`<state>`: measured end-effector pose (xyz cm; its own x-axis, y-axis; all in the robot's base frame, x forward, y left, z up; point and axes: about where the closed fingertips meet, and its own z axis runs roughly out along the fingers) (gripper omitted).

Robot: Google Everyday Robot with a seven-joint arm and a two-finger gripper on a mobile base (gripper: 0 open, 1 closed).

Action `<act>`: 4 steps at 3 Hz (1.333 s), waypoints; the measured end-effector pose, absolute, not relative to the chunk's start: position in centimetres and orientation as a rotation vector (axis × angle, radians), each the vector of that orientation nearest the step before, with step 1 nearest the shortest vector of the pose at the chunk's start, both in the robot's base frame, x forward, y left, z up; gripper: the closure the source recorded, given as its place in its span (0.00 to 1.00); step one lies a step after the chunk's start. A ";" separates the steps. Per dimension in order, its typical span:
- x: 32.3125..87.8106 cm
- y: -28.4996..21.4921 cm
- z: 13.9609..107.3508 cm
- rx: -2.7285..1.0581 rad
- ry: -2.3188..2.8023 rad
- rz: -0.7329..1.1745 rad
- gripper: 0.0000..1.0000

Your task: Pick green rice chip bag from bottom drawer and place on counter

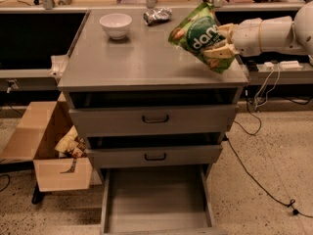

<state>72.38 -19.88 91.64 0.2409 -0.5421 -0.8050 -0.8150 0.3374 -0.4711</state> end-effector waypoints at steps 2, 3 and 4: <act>72.8 -19.9 91.6 -1.323 1.426 0.295 0.48; 72.8 -19.9 91.6 -1.323 1.426 0.295 0.24; 72.8 -19.8 91.6 -1.324 1.426 0.295 0.00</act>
Offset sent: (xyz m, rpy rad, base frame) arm 0.0044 0.0002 -0.0008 0.0060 -0.0007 -0.0019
